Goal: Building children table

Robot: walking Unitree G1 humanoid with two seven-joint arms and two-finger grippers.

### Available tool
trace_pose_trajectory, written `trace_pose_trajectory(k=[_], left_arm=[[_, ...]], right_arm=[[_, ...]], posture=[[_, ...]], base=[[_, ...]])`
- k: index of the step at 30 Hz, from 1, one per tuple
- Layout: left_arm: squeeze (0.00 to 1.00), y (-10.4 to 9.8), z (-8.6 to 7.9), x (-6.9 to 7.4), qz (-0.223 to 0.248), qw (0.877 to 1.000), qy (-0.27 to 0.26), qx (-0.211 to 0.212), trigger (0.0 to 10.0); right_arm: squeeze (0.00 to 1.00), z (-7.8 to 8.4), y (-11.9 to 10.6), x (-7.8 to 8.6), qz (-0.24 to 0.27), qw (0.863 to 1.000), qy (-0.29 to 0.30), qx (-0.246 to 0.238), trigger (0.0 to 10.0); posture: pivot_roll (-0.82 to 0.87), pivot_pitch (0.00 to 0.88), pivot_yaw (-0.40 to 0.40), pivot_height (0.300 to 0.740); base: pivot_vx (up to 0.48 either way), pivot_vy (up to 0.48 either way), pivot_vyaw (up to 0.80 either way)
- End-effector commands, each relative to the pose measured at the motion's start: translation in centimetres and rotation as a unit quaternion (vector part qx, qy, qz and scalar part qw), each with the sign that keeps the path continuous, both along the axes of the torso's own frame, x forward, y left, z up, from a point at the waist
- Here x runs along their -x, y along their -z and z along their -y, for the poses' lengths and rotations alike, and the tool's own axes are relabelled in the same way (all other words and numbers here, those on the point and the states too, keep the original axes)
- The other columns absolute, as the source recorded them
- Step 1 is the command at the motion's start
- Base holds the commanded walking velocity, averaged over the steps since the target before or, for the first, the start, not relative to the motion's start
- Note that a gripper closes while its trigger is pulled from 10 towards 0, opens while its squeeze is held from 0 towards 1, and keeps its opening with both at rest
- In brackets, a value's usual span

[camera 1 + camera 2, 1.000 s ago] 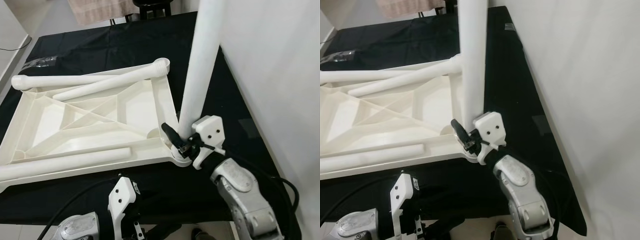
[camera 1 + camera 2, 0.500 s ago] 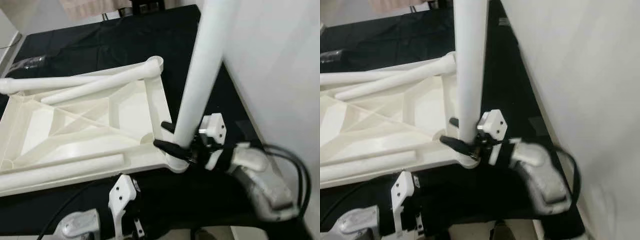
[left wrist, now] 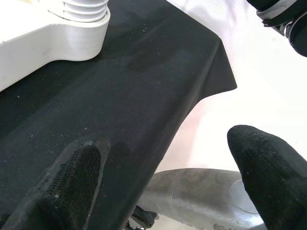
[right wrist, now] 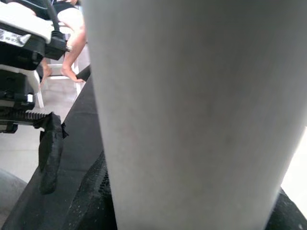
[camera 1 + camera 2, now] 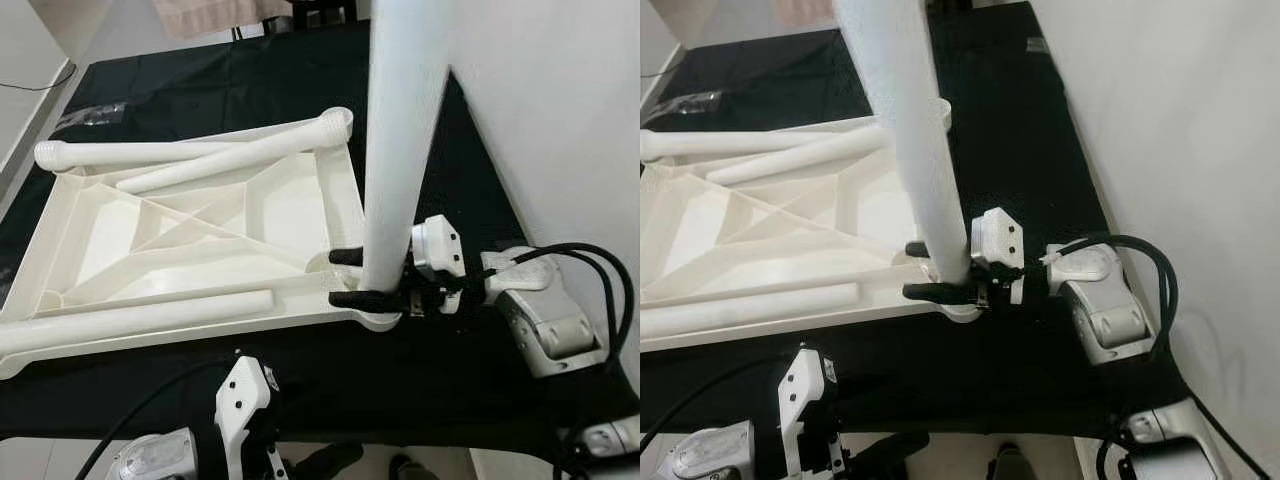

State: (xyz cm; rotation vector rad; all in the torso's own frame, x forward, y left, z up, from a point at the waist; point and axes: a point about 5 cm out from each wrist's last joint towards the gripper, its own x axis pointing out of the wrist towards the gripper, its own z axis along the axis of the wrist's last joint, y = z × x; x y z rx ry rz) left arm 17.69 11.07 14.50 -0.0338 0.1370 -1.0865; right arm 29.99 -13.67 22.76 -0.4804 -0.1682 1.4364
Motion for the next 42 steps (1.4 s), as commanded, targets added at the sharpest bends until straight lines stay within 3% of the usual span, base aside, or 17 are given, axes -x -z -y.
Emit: trace_pose_trajectory(k=[1, 13, 16, 18, 20, 22, 23, 24, 26, 27, 28, 30, 33, 34, 38, 40, 42], left_arm=[[0.0, 0.2, -0.3, 0.4, -0.012, 1.0, 0.003, -0.011, 10.0], [0.0, 0.4, -0.2, 0.4, -0.014, 1.0, 0.005, -0.01, 10.0], [0.0, 0.5, -0.2, 0.4, -0.015, 1.0, 0.006, -0.01, 10.0], [0.0, 0.5, -0.2, 0.4, -0.014, 1.0, 0.004, -0.009, 10.0], [0.0, 0.5, -0.2, 0.4, -0.014, 1.0, 0.004, -0.009, 10.0], [0.0, 0.6, -0.2, 0.5, -0.014, 1.0, 0.003, -0.01, 10.0], [0.0, 0.6, -0.2, 0.5, -0.014, 1.0, 0.003, -0.01, 10.0], [0.0, 0.6, -0.2, 0.4, -0.014, 1.0, 0.002, -0.01, 10.0], [0.0, 0.6, -0.2, 0.4, -0.014, 1.0, 0.002, -0.01, 10.0], [0.0, 0.6, -0.3, 0.4, -0.013, 1.0, 0.002, -0.01, 10.0], [0.0, 0.5, -0.4, 0.2, -0.01, 1.0, -0.008, -0.008, 10.0], [0.0, 0.3, -0.8, -0.4, -0.003, 0.999, -0.036, 0.0, 10.0], [0.0, 0.1, -1.1, -0.9, 0.005, 0.998, -0.061, 0.005, 10.0], [0.0, -0.2, -1.8, -1.7, 0.018, 0.995, -0.098, 0.009, 10.0], [0.0, -0.6, -2.4, -2.4, 0.033, 0.992, -0.119, 0.003, 10.0], [0.0, -1.0, -3.2, -3.1, 0.046, 0.989, -0.14, -0.001, 10.0], [0.0, -2.6, -5.1, -4.7, 0.083, 0.979, -0.187, 0.001, 10.0]], right_arm=[[0.0, -0.5, 4.3, 0.4, -0.069, 0.996, 0.001, 0.059, 10.0], [0.0, -0.6, 4.9, 0.4, -0.153, 0.984, 0.091, 0.021, 10.0], [0.0, -0.6, 5.3, 0.5, -0.172, 0.976, 0.132, 0.016, 10.0], [0.0, -1.1, 6.6, 1.3, -0.194, 0.96, 0.204, 0.003, 10.0], [0.0, -1.1, 6.6, 1.3, -0.194, 0.96, 0.204, 0.003, 10.0], [0.0, -1.6, 7.7, 2.1, -0.207, 0.934, 0.292, -0.017, 10.0], [0.0, -1.6, 7.7, 2.1, -0.207, 0.934, 0.292, -0.017, 10.0], [0.0, -1.7, 8.0, 2.3, -0.187, 0.916, 0.355, -0.027, 10.0], [0.0, -1.7, 8.0, 2.3, -0.187, 0.916, 0.355, -0.027, 10.0], [0.0, -1.6, 8.1, 2.8, -0.154, 0.884, 0.44, -0.032, 10.0], [0.0, -2.6, 8.2, 4.0, -0.141, 0.863, 0.485, -0.037, 10.0], [0.0, -3.8, 8.2, 5.2, -0.125, 0.841, 0.525, -0.038, 10.0], [0.0, -4.1, 8.2, 4.8, -0.131, 0.834, 0.534, -0.047, 10.0], [0.0, -4.1, 8.1, 3.7, -0.132, 0.821, 0.553, -0.058, 10.0], [0.0, -4.0, 8.1, 3.2, -0.132, 0.816, 0.56, -0.061, 10.0], [0.0, -3.9, 8.1, 2.9, -0.131, 0.811, 0.567, -0.061, 10.0], [0.0, -3.6, 8.2, 2.3, -0.129, 0.805, 0.576, -0.064, 10.0]], posture=[[-0.01, 0.33, 0.103, 0.74], [-0.03, 0.312, 0.097, 0.74], [-0.03, 0.308, 0.093, 0.74], [-0.03, 0.301, 0.083, 0.74], [-0.03, 0.301, 0.083, 0.74], [-0.03, 0.297, 0.08, 0.74], [-0.03, 0.297, 0.08, 0.74], [-0.03, 0.294, 0.079, 0.74], [-0.03, 0.294, 0.079, 0.74], [-0.03, 0.294, 0.08, 0.74], [-0.02, 0.287, 0.074, 0.74], [-0.03, 0.281, 0.079, 0.74], [-0.02, 0.272, 0.086, 0.74], [-0.02, 0.262, 0.084, 0.74], [-0.01, 0.245, 0.081, 0.74], [-0.01, 0.239, 0.077, 0.74], [-0.01, 0.225, 0.074, 0.74]], base=[[0.0, 0.0, 0.0], [0.0, 0.0, 0.0], [0.0, 0.0, 0.0], [0.0, 0.0, 0.0], [0.0, 0.0, 0.0], [0.0, 0.0, 0.0], [0.0, 0.0, 0.0], [0.0, 0.0, 0.0], [0.0, 0.0, 0.0], [0.0, 0.0, 0.0], [0.0, 0.0, 0.0], [0.0, 0.0, 0.0], [0.0, 0.0, 0.0], [0.0, 0.0, 0.0], [0.0, 0.0, 0.0], [0.0, 0.0, 0.0], [0.0, 0.0, 0.0]])
